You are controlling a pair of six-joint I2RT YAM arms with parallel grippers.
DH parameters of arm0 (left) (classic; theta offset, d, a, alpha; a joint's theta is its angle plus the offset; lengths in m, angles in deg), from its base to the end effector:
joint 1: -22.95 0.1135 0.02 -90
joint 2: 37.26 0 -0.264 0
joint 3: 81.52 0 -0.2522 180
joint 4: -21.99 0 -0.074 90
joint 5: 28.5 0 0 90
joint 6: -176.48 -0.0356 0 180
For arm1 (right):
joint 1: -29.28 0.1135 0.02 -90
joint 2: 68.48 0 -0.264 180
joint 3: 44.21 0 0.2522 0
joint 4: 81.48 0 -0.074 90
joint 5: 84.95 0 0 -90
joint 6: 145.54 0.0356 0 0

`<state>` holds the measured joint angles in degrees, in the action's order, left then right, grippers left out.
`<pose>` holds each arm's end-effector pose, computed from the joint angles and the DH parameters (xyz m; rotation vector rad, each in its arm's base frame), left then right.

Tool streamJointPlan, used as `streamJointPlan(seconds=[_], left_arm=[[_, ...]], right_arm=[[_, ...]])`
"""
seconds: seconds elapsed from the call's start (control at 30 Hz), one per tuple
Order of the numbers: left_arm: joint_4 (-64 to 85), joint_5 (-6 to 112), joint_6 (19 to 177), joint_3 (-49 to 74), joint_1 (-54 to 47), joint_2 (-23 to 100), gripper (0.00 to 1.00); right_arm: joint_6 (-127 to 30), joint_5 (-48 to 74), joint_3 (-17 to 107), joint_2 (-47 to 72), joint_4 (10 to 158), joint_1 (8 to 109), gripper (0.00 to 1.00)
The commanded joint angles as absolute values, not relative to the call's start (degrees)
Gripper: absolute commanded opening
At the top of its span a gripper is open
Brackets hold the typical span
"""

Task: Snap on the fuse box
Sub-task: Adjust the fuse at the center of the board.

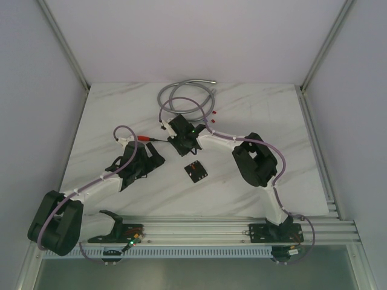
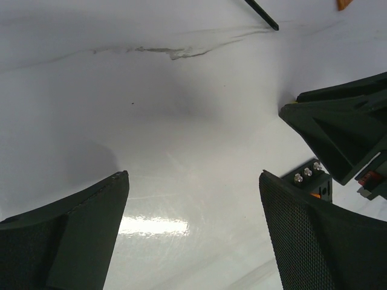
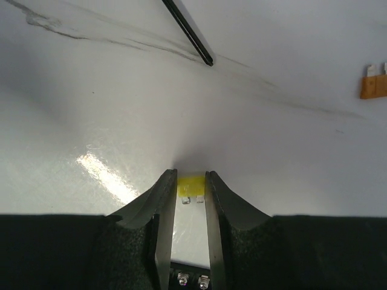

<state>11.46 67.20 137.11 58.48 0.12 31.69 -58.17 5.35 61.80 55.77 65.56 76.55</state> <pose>0.2136 -0.0861 0.1682 -0.6100 2.2381 -0.5619 0.3234 0.3504 0.1674 -1.0549 2.2620 0.3398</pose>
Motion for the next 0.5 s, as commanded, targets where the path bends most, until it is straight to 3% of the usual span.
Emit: streamJointPlan(seconds=[0.0,0.47], left_arm=[[14.63,64.95,134.94,59.23,0.16,31.6,0.96],[17.58,63.05,134.04,59.96,-0.7,30.41,0.95]], right_arm=[[-53.13,3.09,61.47,52.89,64.77,76.47,0.26],[-40.99,-6.9,54.55,46.09,61.25,70.68,0.28]])
